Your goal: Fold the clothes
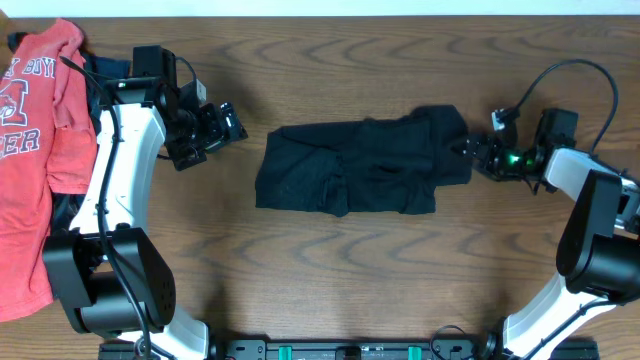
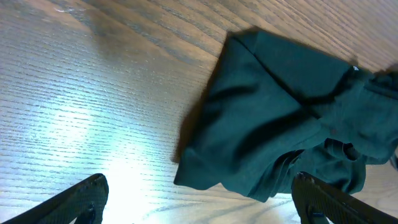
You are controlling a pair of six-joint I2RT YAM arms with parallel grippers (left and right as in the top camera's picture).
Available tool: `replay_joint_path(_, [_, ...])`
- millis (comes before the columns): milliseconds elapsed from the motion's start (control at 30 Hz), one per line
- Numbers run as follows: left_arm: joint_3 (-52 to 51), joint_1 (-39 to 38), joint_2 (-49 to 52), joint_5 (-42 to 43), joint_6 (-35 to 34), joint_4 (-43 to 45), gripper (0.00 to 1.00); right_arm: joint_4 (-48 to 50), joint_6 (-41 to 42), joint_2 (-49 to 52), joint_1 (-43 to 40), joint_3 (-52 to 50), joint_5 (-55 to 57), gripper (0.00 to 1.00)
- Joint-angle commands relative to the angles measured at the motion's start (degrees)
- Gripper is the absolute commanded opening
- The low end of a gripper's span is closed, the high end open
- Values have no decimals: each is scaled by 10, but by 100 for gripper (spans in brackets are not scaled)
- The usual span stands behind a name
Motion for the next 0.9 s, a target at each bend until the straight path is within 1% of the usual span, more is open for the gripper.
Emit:
replay_joint_path(0, [7,2,-14,3,10,-3,95,-6,-30,20,2,-10,49,99])
replay_joint_path(167, [7,2,-14,3,12,1,96,-8,-30,20,15,-10,49,99])
replay_joint_path(333, [7,2,-14,3,14,2,95,-2,-18,20,63,-10,76,99])
replay_joint_path(567, [7,2,-14,3,14,1,95,9,58,20,125,-10,154,99])
replay_joint_path(733, [7,2,-14,3,14,1,95,3,97,24,136,-10,177,99])
replay_joint_path(767, [7,2,-14,3,14,1,95,2,99,25,136,-10,178,95])
replay_joint_path(800, [7,2,-14,3,14,1,95,0,100,28,136,-10,179,82])
replay_joint_path(833, [7,2,-14,3,14,1,95,-3,100,30,136,-10,182,55])
replay_joint_path(867, [7,2,-14,3,14,1,95,-6,100,33,136,-10,187,38])
